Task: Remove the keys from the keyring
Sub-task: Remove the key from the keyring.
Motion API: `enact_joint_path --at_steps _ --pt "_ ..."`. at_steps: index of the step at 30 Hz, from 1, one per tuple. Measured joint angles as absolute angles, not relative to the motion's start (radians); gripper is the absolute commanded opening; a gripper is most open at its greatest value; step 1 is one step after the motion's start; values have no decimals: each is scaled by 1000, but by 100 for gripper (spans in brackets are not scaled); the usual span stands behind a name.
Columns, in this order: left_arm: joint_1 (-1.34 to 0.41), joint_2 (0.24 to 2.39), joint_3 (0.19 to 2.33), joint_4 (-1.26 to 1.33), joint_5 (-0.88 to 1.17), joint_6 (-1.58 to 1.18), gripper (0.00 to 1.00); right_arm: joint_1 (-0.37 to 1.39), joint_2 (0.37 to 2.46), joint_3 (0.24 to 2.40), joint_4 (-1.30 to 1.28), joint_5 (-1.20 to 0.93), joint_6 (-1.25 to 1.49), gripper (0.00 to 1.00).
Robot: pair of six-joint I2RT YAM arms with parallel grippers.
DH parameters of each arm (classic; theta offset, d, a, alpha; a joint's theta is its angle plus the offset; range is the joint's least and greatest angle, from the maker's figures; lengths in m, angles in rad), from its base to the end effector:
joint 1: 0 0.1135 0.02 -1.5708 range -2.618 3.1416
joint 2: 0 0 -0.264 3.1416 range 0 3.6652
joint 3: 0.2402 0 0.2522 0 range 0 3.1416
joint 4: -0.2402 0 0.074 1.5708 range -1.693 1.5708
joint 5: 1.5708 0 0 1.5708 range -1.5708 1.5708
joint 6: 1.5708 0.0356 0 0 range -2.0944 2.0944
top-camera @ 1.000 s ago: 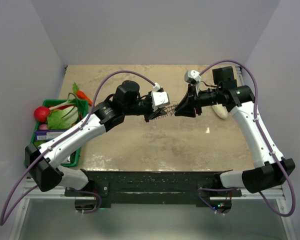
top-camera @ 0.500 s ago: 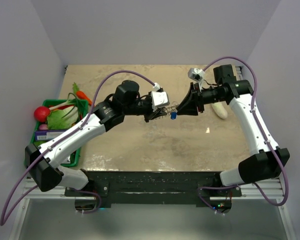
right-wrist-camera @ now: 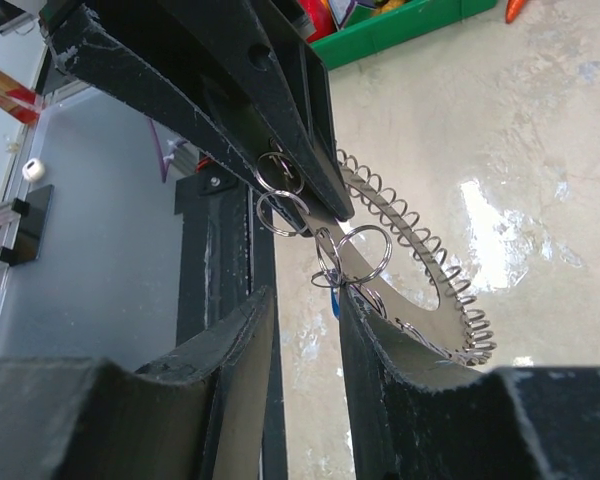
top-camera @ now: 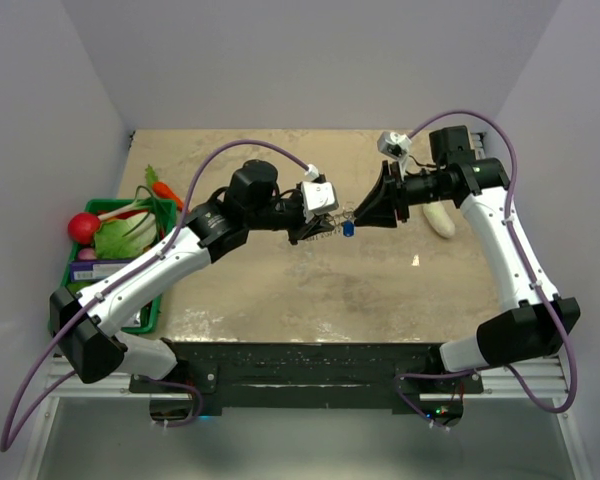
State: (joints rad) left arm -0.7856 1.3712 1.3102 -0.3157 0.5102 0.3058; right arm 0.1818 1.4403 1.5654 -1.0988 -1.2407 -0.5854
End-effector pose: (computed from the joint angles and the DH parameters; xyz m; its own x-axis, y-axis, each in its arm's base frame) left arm 0.2093 -0.2340 0.3786 0.0345 0.3371 -0.9408 0.9730 0.2037 0.1086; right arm 0.2588 0.0818 0.3946 -0.3565 -0.2476 -0.9009 -0.9343 0.1030 0.3414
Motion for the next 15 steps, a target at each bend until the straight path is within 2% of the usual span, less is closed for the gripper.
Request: enact_joint_path --at_steps 15 --pt "-775 1371 1310 -311 501 305 0 183 1417 1516 -939 -1212 -415 38"
